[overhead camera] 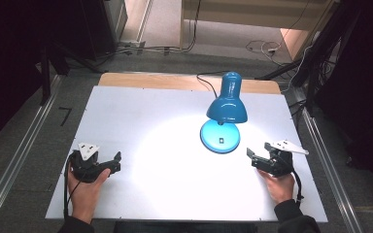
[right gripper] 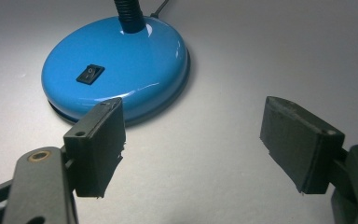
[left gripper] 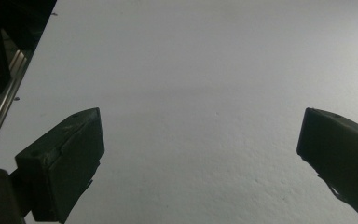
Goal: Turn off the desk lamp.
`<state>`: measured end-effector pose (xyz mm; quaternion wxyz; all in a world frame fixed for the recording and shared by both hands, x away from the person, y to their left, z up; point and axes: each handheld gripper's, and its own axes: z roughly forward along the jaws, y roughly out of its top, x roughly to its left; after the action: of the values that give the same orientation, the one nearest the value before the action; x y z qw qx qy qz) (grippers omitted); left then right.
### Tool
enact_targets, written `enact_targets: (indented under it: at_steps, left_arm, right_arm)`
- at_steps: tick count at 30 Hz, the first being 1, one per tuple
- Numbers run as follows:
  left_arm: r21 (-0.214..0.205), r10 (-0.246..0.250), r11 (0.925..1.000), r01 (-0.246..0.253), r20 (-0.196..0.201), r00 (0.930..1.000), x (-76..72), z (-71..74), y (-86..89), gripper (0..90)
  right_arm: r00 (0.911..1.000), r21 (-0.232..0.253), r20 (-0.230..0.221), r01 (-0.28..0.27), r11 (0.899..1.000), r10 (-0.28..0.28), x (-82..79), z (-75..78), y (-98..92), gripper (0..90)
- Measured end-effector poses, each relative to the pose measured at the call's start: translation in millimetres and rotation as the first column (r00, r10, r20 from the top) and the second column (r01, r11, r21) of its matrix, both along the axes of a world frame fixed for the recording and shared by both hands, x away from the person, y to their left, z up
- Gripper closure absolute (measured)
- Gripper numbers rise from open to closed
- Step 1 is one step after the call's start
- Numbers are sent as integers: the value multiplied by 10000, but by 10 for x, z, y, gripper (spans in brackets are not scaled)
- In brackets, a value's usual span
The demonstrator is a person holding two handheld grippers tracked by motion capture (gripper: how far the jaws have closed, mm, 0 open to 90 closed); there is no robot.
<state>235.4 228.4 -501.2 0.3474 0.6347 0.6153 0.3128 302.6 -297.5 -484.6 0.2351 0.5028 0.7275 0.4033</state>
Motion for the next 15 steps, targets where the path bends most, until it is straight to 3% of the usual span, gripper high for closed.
enact_targets:
  at_steps: [9, 15]
  left_arm:
    - [-33, 13, 10000, -12, 54, 10000, -3, 3, 4, 11]
    - [-44, 14, 10000, -14, 50, 10000, -2, 2, 7, 10]
  right_arm:
    - [9999, 59, 68, -101, 9999, 101, 54, 18, 73, 103]
    - [9999, 224, 87, -60, 9997, 59, 97, 11, 83, 92]
